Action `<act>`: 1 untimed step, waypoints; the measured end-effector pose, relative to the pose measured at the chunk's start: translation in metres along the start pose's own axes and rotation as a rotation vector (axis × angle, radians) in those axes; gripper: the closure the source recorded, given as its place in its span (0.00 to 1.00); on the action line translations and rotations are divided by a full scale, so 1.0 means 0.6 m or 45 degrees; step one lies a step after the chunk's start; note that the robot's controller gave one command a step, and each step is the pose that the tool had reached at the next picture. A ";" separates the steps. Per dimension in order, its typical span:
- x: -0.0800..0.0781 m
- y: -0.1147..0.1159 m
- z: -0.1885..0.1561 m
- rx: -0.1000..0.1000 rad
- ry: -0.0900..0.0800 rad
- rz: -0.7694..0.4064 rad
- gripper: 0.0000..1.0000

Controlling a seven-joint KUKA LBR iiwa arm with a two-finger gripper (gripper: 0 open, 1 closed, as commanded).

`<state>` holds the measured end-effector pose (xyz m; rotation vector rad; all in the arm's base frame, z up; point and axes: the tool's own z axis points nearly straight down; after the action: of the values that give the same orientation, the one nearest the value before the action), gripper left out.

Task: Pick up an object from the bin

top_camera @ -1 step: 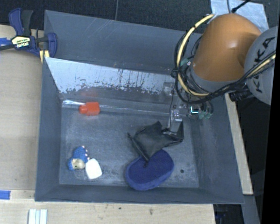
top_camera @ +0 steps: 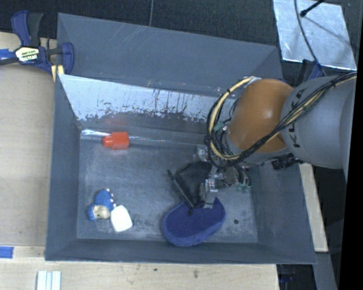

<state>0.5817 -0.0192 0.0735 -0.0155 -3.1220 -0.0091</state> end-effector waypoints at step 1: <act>0.028 0.078 -0.045 0.009 -0.027 -0.327 0.00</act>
Offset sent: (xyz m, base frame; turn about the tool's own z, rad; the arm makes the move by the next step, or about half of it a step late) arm -0.0168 0.0458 0.0265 -0.2553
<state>0.5660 0.0277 0.1013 0.3873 -3.1204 -0.0016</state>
